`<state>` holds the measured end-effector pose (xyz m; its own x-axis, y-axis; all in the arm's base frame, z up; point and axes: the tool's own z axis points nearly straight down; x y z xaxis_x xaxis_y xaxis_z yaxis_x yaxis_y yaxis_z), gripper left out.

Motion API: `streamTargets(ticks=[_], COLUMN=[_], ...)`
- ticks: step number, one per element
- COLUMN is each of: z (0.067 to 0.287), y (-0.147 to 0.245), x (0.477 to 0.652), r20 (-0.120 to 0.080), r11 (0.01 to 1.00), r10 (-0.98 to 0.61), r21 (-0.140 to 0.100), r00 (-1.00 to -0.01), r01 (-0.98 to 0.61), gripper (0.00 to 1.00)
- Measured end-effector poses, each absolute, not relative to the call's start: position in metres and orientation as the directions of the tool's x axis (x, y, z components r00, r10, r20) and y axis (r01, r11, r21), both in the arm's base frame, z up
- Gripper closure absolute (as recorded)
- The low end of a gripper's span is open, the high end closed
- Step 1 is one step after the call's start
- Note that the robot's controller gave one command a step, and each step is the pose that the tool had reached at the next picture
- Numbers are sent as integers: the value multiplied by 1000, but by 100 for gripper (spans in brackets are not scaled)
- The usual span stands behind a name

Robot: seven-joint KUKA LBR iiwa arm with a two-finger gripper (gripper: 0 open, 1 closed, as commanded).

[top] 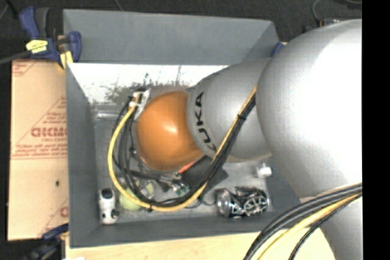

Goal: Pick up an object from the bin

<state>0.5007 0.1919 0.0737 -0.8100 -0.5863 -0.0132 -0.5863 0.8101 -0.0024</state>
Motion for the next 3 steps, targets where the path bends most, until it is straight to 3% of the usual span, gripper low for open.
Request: streamTargets(ticks=[3], z=[92], y=[191], x=[499], r20=[-5], r11=[815], r10=[-580], r21=[-1], r00=[-815], r01=[-580], gripper=[100])
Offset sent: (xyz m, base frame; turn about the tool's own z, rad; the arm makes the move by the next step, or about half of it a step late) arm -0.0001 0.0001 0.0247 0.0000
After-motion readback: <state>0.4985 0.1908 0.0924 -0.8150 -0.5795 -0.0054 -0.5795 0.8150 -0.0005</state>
